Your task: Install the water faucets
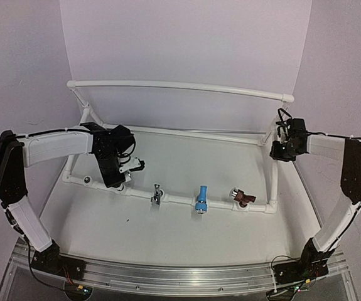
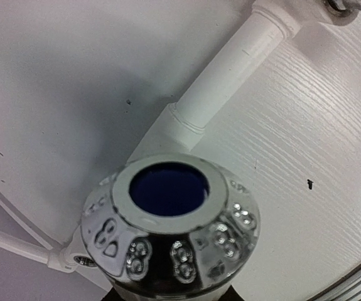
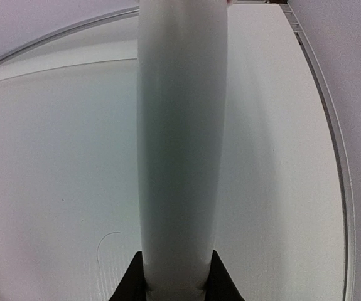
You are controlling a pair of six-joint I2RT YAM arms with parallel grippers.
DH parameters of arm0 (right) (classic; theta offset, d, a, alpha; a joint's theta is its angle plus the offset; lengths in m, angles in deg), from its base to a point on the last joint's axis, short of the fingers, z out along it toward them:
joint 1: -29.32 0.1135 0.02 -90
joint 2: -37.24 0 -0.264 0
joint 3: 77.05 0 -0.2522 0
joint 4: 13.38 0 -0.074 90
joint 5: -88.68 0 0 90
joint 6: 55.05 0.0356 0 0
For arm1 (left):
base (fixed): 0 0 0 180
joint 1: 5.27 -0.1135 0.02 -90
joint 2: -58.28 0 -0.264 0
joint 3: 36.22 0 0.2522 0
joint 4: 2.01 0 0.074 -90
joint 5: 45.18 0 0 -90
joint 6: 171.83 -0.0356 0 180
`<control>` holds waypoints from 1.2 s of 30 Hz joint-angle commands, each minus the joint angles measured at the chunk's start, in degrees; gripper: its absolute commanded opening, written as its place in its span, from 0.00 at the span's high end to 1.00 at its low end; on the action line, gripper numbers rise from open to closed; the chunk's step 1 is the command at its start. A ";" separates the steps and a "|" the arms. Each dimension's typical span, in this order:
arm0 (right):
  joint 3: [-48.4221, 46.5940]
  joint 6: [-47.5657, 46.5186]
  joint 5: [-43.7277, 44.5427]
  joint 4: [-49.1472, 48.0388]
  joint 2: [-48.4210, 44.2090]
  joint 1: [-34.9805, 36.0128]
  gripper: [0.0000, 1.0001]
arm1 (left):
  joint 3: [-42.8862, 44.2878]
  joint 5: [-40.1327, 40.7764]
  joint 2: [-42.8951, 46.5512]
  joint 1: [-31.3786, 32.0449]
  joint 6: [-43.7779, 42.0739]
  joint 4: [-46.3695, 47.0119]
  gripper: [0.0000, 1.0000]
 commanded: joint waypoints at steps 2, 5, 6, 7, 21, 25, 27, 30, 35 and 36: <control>-1.77 -6.67 1.61 -0.39 0.57 -0.93 1.00 | -5.80 1.64 -1.27 1.33 -8.52 1.03 0.98; -1.75 -6.67 1.69 -0.39 0.69 -0.93 1.00 | -7.74 2.10 0.27 1.51 -10.44 2.49 0.99; -1.75 -6.67 1.70 -0.39 0.77 -0.93 1.00 | -8.38 2.57 0.60 1.61 -11.06 2.84 0.99; -1.76 -6.64 1.70 -0.39 0.87 -0.93 1.00 | -9.36 3.48 1.01 1.80 -12.12 3.46 0.99; -1.54 -6.67 1.85 -0.32 0.56 -0.93 1.00 | -10.18 8.16 2.74 2.44 -13.61 7.69 1.00; -1.22 -6.43 1.84 -0.38 0.49 -0.93 1.00 | -3.63 5.93 2.29 2.48 -3.47 4.50 1.00; -1.31 -6.14 1.68 -0.38 0.63 -0.93 1.00 | -1.19 5.64 2.06 2.50 1.25 2.83 1.00; -1.22 -6.05 1.52 -0.31 0.69 -0.93 1.00 | 1.12 5.20 1.31 2.57 6.60 0.05 1.00; -1.22 -6.05 1.57 -0.34 0.60 -0.93 1.00 | -0.88 3.77 2.64 2.74 8.25 0.19 1.00; -1.22 -6.05 1.45 -0.33 0.60 -0.93 1.00 | -1.51 3.69 2.72 2.80 8.01 0.27 0.99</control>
